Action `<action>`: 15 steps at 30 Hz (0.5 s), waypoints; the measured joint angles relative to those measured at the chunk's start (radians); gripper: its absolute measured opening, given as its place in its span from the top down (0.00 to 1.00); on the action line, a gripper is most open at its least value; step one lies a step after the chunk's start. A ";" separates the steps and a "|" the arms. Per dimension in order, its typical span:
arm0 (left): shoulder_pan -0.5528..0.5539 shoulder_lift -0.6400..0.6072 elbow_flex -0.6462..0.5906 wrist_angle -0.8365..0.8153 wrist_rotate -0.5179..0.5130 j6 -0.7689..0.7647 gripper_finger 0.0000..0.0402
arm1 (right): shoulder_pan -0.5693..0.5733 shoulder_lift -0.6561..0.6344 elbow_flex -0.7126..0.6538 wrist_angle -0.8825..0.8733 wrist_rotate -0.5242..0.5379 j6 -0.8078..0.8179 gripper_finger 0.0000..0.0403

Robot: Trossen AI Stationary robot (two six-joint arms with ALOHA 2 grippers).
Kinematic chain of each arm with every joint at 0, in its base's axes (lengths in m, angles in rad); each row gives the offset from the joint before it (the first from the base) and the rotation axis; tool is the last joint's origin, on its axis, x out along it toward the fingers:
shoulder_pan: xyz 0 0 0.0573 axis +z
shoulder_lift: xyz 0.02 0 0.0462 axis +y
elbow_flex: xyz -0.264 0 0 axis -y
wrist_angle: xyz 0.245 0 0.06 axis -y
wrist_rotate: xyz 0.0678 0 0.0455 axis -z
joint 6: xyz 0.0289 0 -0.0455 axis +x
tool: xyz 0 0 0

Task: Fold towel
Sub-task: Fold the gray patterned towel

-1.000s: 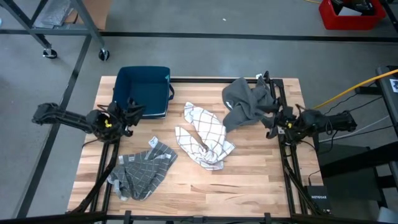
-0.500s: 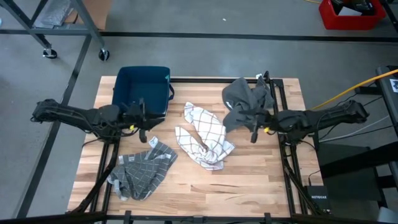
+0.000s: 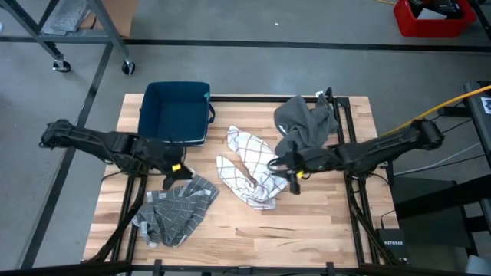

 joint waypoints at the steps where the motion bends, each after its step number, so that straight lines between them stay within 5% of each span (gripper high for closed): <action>1: -0.009 0.006 0.000 -0.021 0.016 -0.015 0.78 | 0.000 0.037 0.000 0.041 -0.015 0.011 0.61; 7: -0.048 0.020 0.000 -0.055 0.056 -0.048 0.78 | 0.000 0.280 0.029 0.393 -0.114 0.028 0.61; 15: -0.051 0.015 0.000 -0.056 0.057 0.030 0.78 | -0.001 0.599 0.353 0.290 -0.152 0.028 0.61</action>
